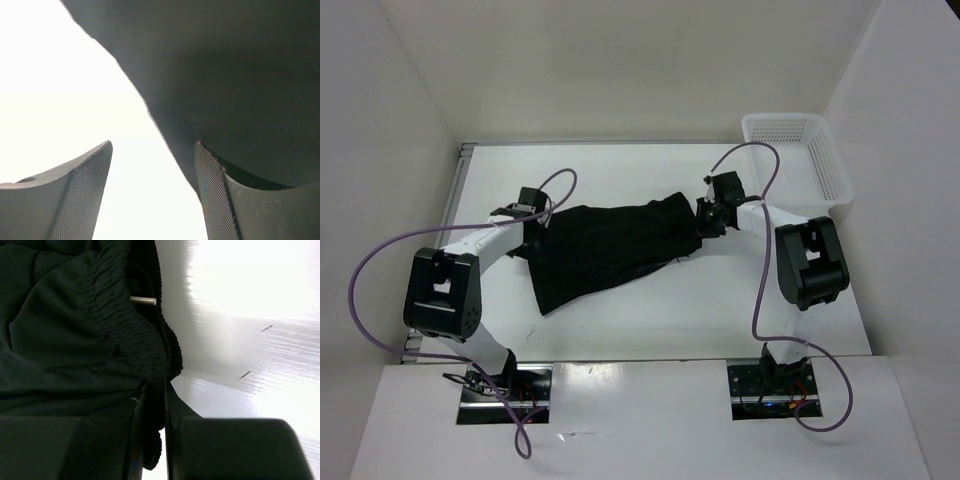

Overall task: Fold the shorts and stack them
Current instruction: Fold the shorts

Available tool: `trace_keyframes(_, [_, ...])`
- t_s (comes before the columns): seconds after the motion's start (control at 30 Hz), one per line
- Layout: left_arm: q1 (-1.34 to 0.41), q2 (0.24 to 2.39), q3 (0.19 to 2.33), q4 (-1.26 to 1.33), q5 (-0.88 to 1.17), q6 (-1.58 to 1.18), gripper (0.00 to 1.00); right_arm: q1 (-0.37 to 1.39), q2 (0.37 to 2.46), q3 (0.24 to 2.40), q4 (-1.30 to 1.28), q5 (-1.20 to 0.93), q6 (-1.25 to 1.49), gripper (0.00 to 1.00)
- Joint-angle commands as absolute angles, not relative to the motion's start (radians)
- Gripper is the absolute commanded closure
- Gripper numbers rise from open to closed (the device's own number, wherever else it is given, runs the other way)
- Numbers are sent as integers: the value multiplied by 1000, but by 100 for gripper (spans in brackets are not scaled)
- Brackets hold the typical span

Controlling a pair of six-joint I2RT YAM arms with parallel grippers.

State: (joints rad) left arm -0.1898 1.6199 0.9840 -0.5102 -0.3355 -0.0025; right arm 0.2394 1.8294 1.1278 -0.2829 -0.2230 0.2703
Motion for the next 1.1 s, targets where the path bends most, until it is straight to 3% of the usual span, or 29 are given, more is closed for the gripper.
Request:
trace_keyframes(0.0, [-121, 1595, 1066, -558, -246, 0, 26, 250, 1778, 1167, -290, -204, 230, 92])
trace_keyframes(0.17, [-61, 1649, 1123, -630, -86, 0, 23, 250, 1758, 1167, -290, -213, 209, 100])
trace_keyframes(0.37, [-9, 1769, 1206, -670, 67, 0, 23, 250, 1740, 1178, -290, -213, 186, 100])
trace_keyframes(0.6, [-9, 1819, 1226, -584, 89, 0, 23, 250, 1729, 1219, -279, -95, 147, 100])
trace_keyframes(1.07, [-78, 1953, 1266, -517, 66, 0, 21, 250, 1718, 1270, -270, -86, 5, 100])
